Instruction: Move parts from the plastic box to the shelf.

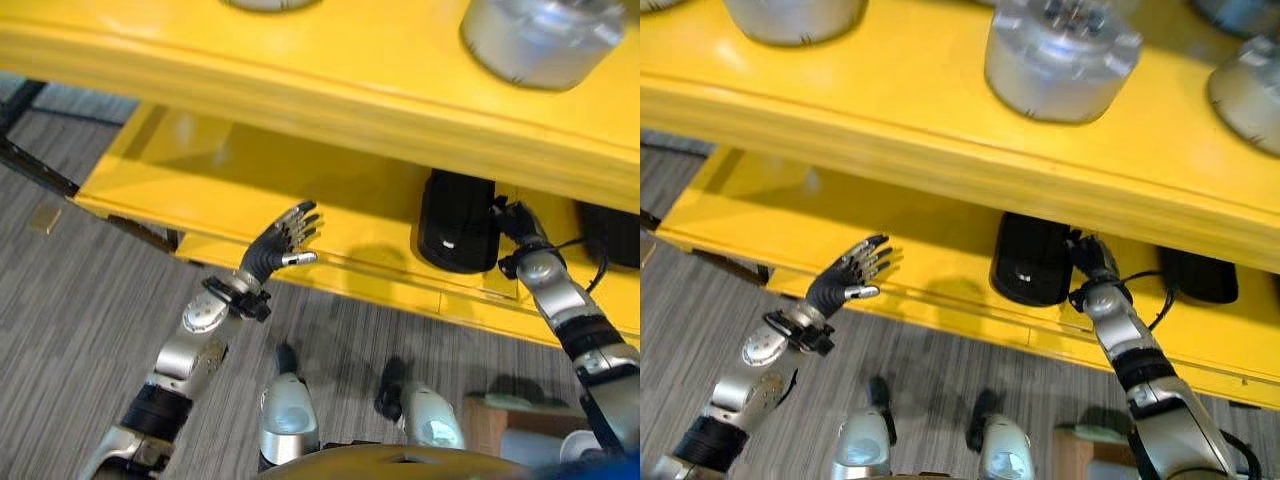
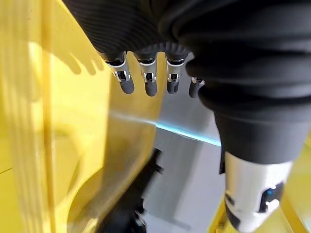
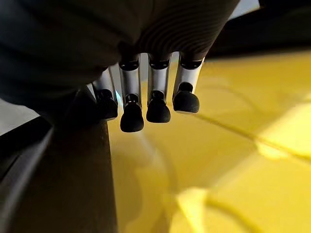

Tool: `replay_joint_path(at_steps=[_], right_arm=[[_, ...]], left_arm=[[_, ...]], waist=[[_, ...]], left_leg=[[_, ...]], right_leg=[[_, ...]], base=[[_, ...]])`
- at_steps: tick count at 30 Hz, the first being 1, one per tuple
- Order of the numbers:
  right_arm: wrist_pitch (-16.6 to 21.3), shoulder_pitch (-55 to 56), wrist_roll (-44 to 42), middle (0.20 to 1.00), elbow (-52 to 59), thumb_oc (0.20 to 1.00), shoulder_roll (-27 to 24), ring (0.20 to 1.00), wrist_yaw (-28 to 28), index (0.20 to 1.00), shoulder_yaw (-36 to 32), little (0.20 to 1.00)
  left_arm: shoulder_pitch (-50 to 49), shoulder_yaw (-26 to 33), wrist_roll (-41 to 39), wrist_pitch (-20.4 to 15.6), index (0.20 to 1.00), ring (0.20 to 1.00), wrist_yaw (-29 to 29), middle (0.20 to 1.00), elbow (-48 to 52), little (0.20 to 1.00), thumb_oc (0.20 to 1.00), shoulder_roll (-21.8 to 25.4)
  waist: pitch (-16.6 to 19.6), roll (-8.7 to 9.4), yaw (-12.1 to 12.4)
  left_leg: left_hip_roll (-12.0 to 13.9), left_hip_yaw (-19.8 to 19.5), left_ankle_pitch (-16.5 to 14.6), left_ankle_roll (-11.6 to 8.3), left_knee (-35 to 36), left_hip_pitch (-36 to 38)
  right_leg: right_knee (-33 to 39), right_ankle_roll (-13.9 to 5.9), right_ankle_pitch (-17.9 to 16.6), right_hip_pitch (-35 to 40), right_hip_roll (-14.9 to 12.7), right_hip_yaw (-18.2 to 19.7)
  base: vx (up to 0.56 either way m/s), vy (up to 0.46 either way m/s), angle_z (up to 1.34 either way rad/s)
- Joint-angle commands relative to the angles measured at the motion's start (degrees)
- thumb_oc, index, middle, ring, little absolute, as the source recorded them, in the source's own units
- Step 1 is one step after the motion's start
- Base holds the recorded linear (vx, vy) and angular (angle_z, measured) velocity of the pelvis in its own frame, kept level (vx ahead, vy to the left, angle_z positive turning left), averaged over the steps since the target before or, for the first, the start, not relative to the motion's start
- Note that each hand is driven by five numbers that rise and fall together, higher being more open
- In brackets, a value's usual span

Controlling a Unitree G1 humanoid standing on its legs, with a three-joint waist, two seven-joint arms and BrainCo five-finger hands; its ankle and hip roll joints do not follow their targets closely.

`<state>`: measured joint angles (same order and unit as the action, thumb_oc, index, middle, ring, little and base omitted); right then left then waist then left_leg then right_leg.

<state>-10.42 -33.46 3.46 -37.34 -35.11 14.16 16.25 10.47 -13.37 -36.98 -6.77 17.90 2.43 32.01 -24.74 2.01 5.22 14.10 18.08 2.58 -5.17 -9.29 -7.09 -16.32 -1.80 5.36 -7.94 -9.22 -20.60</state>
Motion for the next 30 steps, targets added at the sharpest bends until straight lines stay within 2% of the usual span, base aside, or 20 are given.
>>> replay_joint_path(at_steps=[1, 2, 3, 10, 12, 13, 18, 22, 25, 30], right_arm=[[0.1, -3.5, -2.4, 0.200, -1.0, 0.200, -3.5, 0.200, 3.2, 0.200, 1.9, 0.200], [0.1, -6.4, -2.3, 0.200, -3.9, 0.200, -3.3, 0.200, 3.6, 0.200, 3.0, 0.200], [-0.1, -6.9, -2.1, 0.200, -4.3, 0.200, -3.2, 0.200, 3.5, 0.200, 3.1, 0.200], [-0.5, -13.7, -2.7, 0.200, -11.5, 0.200, -3.0, 0.200, 3.9, 0.200, 7.2, 0.200], [-1.0, -16.8, -2.3, 0.200, -14.0, 0.200, -3.0, 0.200, 4.2, 0.200, 9.5, 0.200], [-1.0, -17.1, -2.2, 0.200, -14.2, 0.200, -3.1, 0.200, 4.1, 0.200, 9.6, 0.200], [-2.2, -22.3, 3.6, 0.200, -17.6, 0.200, -4.9, 0.200, 3.2, 0.200, 12.9, 0.200], [-5.4, -26.5, 11.5, 0.200, -21.4, 0.200, -7.1, 0.200, 2.4, 0.200, 17.1, 0.200], [-6.8, -30.0, 13.3, 0.200, -23.8, 0.200, -9.2, 0.200, 2.0, 0.200, 19.5, 0.200], [-8.2, -33.1, 12.3, 0.200, -24.9, 0.200, -10.9, 0.200, 2.1, 0.200, 19.7, 0.200]], left_arm=[[0.3, 0.7, -6.1, -9.8, 1.000, 1.000, 0.3, 1.000, 7.8, 1.000, 1.000, -0.1], [3.0, 1.5, -6.3, -12.5, 1.000, 1.000, -1.9, 1.000, 8.0, 1.000, 1.000, 0.3], [3.4, 1.6, -6.4, -13.1, 1.000, 1.000, -2.4, 1.000, 8.0, 1.000, 1.000, 0.4], [9.6, 0.5, -6.2, -12.3, 1.000, 1.000, -3.4, 1.000, 8.4, 1.000, 1.000, -0.7], [11.8, -2.0, -5.3, -13.0, 1.000, 1.000, -3.9, 1.000, 7.3, 1.000, 1.000, -2.1], [11.9, -2.2, -5.3, -13.2, 1.000, 1.000, -3.9, 1.000, 7.3, 1.000, 1.000, -2.1], [14.3, -4.6, -5.1, -14.4, 1.000, 1.000, -5.1, 1.000, 6.1, 1.000, 1.000, -2.3], [15.4, -6.7, -5.8, -15.2, 1.000, 1.000, -5.2, 1.000, 5.1, 1.000, 1.000, -1.8], [15.1, -8.4, -5.8, -15.0, 1.000, 1.000, -6.6, 1.000, 4.0, 1.000, 1.000, -1.2], [14.2, -9.2, -6.5, -14.4, 1.000, 1.000, -4.8, 1.000, 4.8, 1.000, 1.000, -0.9]], waist=[[2.8, -1.18, 0.4], [2.0, -1.29, 0.6], [1.9, -1.28, 0.6], [-0.9, -0.63, 1.3], [-2.3, -0.40, 0.9], [-2.4, -0.41, 0.8], [-3.8, -0.07, 0.7], [-4.6, -0.12, 0.9], [-5.0, -0.92, 1.0], [-5.0, -1.57, 1.2]], left_leg=[[-1.8, 1.7, -1.4, 0.55, -0.4, -0.6], [-1.6, 2.1, -1.5, 0.53, -1.5, -2.0], [-1.5, 2.2, -1.6, 0.54, -1.8, -2.2], [-0.1, 2.1, -3.9, 1.11, -9.1, -8.8], [1.6, 3.2, -6.0, 1.63, -14.6, -12.1], [1.7, 3.2, -6.2, 1.69, -15.1, -12.4], [3.1, 3.2, -10.2, 2.68, -22.8, -16.9], [3.0, 2.2, -12.6, 3.42, -26.7, -19.7], [3.0, 1.3, -12.3, 3.12, -26.8, -20.9], [3.1, 0.8, -11.7, 2.31, -25.9, -21.2]], right_leg=[[-7.5, 1.41, 8.3, 2.5, 2.6, -2.0], [-9.3, 1.68, 8.9, 1.1, 2.4, -2.3], [-9.7, 1.72, 9.0, 0.8, 2.4, -2.3], [-19.0, 2.82, 11.7, -5.6, 0.9, -2.9], [-24.3, 3.00, 12.8, -9.3, -0.9, -3.3], [-24.8, 2.94, 12.9, -9.7, -1.1, -3.2], [-30.1, 2.61, 14.0, -14.1, -3.6, -2.5], [-33.8, 1.96, 14.6, -17.7, -5.0, -1.4], [-35.1, 1.40, 14.4, -19.8, -5.5, -0.5], [-36.0, 1.25, 14.7, -20.9, -6.1, -0.5]], base=[[-0.17, 0.019, 0.01], [-0.14, 0.005, -0.02], [-0.15, -0.036, 0.02], [-0.13, -0.042, 0.01], [-0.19, 0.009, 0.01], [-0.14, 0.015, 0.00], [-0.10, 0.001, -0.05], [-0.03, 0.014, -0.05], [-0.01, 0.014, 0.05], [-0.01, 0.003, 0.03]])
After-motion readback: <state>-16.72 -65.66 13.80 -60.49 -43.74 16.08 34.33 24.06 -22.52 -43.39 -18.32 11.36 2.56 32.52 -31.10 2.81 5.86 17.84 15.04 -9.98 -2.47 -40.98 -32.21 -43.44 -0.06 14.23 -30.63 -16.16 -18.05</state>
